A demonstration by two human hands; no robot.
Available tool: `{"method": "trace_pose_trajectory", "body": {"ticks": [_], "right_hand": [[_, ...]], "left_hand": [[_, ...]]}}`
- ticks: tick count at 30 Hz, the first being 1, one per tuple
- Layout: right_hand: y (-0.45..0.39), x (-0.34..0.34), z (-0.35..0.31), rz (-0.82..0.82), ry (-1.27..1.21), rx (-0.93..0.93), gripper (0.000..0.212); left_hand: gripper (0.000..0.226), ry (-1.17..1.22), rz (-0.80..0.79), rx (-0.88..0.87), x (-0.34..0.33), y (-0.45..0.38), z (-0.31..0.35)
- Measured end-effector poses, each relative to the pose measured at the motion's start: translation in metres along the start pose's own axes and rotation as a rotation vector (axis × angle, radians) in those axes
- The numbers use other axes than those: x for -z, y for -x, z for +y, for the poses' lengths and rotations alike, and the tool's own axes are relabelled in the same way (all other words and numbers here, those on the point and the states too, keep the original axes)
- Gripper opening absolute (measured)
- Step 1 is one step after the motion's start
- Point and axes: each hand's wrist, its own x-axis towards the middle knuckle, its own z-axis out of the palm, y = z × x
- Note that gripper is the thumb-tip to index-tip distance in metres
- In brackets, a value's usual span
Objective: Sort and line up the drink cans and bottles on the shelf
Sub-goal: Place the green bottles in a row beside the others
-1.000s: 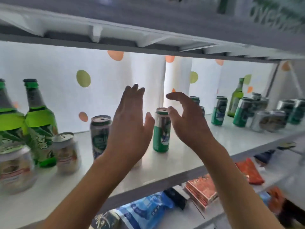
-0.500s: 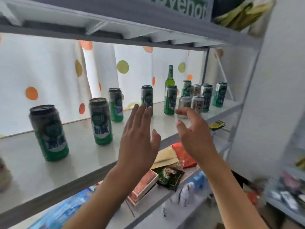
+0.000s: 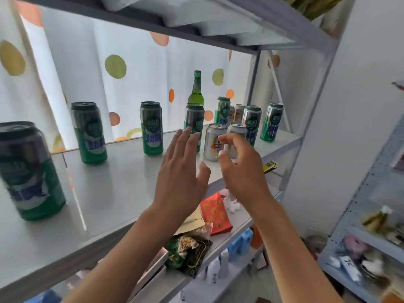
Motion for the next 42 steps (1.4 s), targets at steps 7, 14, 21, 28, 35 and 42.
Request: {"method": "trace_pose_trajectory", "body": {"ticks": [7,14,21,28,35,42], "right_hand": [[-0.099,-0.018,0.016,-0.034,-0.008,0.011,0.027],[-0.212,-0.033,0.026,0.0,-0.022,0.038,0.02],[-0.305,-0.068,0.064,-0.081,-0.042,-0.178,0.018],[-0.347,-0.103,0.092,-0.204,-0.106,-0.373,0.045],[-0.362,-0.131,0.117,-0.422,0.092,-0.453,0.093],[-0.363,-0.151,0.135,-0.485,-0.043,-0.474,0.081]], "left_hand": [[0.057,0.004,0.124,0.048,-0.027,-0.084,-0.036],[0.048,-0.007,0.205,0.155,-0.055,-0.159,-0.076],[0.047,-0.088,0.161,0.0,-0.087,-0.162,-0.107],[0.069,-0.332,0.053,-0.129,-0.093,-0.137,-0.135],[0.076,-0.394,0.012,-0.107,-0.101,-0.134,-0.122],[0.069,-0.397,0.07,-0.063,-0.101,-0.129,-0.127]]}}
